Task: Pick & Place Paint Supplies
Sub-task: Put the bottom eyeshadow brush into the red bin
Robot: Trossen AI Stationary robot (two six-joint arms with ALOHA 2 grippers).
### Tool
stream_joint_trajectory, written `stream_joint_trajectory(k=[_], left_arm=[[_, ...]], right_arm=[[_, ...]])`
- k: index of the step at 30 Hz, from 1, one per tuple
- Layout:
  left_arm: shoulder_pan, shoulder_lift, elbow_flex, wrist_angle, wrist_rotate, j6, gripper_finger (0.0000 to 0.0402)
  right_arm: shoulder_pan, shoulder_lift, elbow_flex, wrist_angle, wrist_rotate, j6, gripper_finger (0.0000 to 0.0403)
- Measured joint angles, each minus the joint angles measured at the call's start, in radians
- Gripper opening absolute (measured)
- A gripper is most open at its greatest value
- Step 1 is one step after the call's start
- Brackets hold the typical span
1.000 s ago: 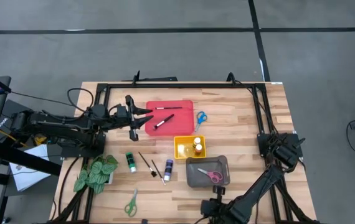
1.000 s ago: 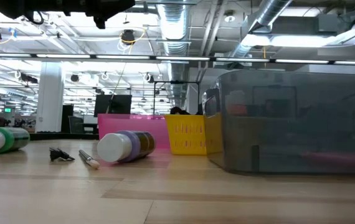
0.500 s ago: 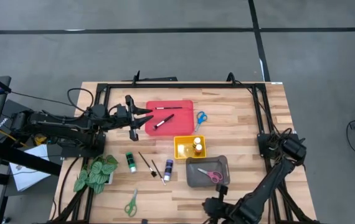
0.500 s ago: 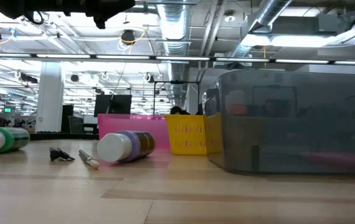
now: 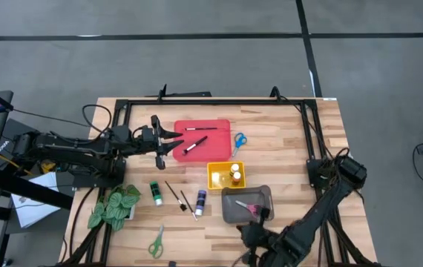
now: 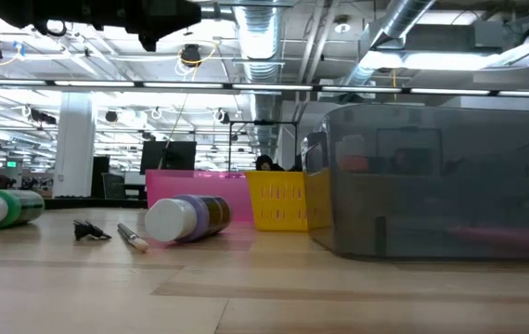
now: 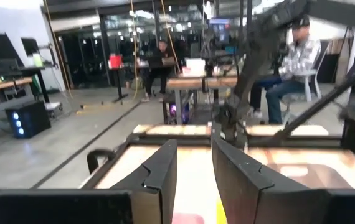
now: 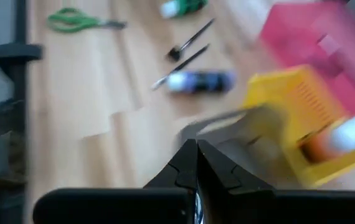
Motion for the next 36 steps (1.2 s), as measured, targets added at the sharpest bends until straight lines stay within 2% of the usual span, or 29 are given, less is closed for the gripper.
stream_joint_trajectory(k=[5,9,14,19,25,30,36], left_arm=[[0.0,0.0,0.0,-0.073,0.0,-0.021,0.0095],[-0.001,0.0,0.0,-0.09,-0.001,-0.028,0.0095],[-0.002,0.0,0.0,-0.145,-0.013,-0.029,0.0095],[-0.002,-0.003,0.0,-0.214,-0.122,-0.02,0.0095],[-0.002,-0.035,0.0,-0.365,-0.273,-0.021,0.0095],[-0.002,-0.082,0.0,-0.501,-0.281,-0.026,0.0095],[-0.002,-0.125,-0.057,-0.541,-0.281,-0.022,0.0095]], right_arm=[[-0.105,-0.089,0.0,-0.008,0.018,-0.279,0.0],[-0.209,-0.15,0.001,0.046,-0.017,-0.523,0.0],[-0.357,-0.198,0.001,0.215,-0.119,-0.832,0.0],[-0.508,-0.198,0.001,0.417,-0.296,-1.101,0.0],[-0.678,-0.197,0.001,0.528,-0.485,-1.24,0.0],[-0.81,-0.197,-0.016,0.559,-0.625,-1.277,0.0],[-0.963,-0.197,-0.148,0.668,-0.799,-1.284,0.0]])
